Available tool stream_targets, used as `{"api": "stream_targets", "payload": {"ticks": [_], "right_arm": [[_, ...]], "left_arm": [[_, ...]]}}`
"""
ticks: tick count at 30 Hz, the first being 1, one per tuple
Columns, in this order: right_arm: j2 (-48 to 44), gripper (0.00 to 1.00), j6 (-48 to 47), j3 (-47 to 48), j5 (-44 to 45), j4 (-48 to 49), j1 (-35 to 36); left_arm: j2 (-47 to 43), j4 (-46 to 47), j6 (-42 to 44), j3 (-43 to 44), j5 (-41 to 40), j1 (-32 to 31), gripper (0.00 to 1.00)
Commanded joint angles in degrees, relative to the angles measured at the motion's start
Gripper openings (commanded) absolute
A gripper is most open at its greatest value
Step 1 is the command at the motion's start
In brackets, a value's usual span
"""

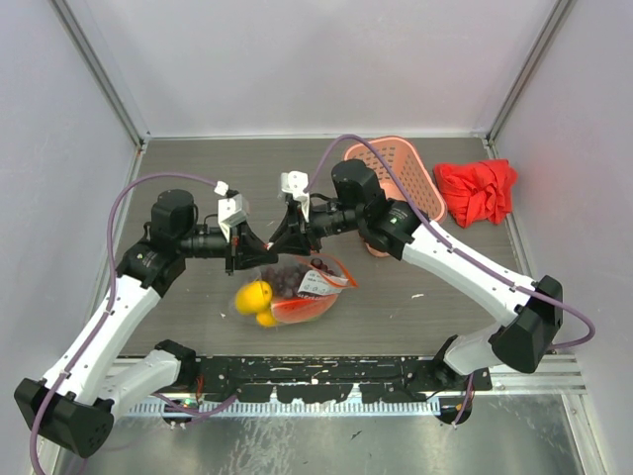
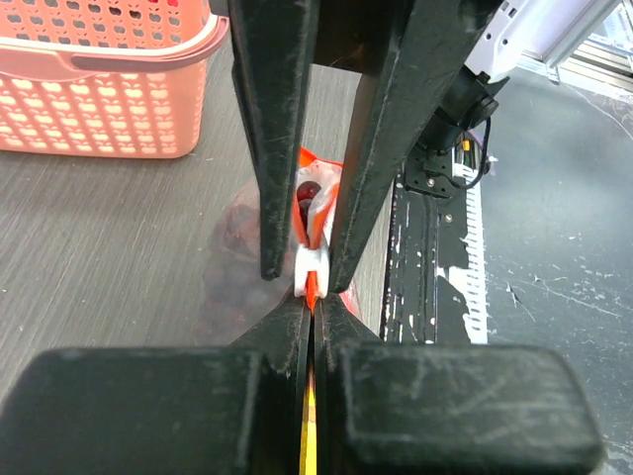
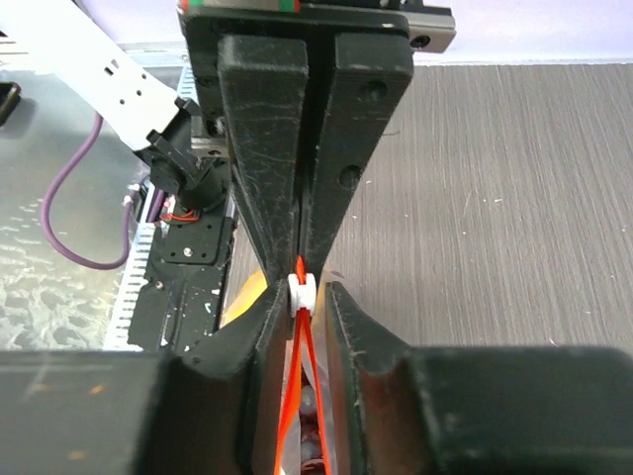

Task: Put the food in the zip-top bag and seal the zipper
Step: Zip the zipper food storage bag at the center of the board.

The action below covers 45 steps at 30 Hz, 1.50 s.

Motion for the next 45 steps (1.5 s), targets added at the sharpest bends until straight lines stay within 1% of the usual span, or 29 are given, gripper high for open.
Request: {"api": "stream_targets", "payload": {"ticks": [1, 5, 6, 7, 18, 27, 32, 45], "right_arm": [[-0.4, 0.21, 0.9, 3.1, -1.5, 3.7, 0.4], [-0.3, 0.05, 0.4, 3.1, -1.4, 2.7, 0.4], [-0.3, 0.01, 0.0, 3.1, -1.2, 2.1, 0.4], [-0.5, 0.01, -0.3, 3.0, -0.9, 1.4, 0.4], [-3.3, 0.01, -3.2, 1.4, 3.9, -4.9, 0.4], [-5.4, 0.0, -5.3, -0.2, 10.0, -10.1, 0.4], [-6.9, 0.0, -5.9, -1.8, 13.2, -11.4, 0.4], [-9.1, 0.0, -6.7, -5.0, 22.9, -16.4, 0.3]], "left_arm": [[-1.8, 2.4, 1.0, 1.9, 0.9, -0.1, 0.0], [-2.2, 2.3, 1.0, 1.9, 0.5, -0.1, 0.0], [-2.3, 2.3, 1.0, 1.9, 0.3, -0.1, 0.0], [-2.4, 2.3, 1.1, 1.9, 0.0, -0.1, 0.0], [-3.5, 2.4, 0.6, 1.9, -2.4, -0.1, 0.0], [-4.3, 2.8, 0.1, 1.6, -4.5, -0.1, 0.0], [-4.7, 3.9, -0.7, 1.0, -5.8, -0.1, 0.0], [-4.8, 3.9, -1.6, 0.4, -12.0, -0.1, 0.0]]}}
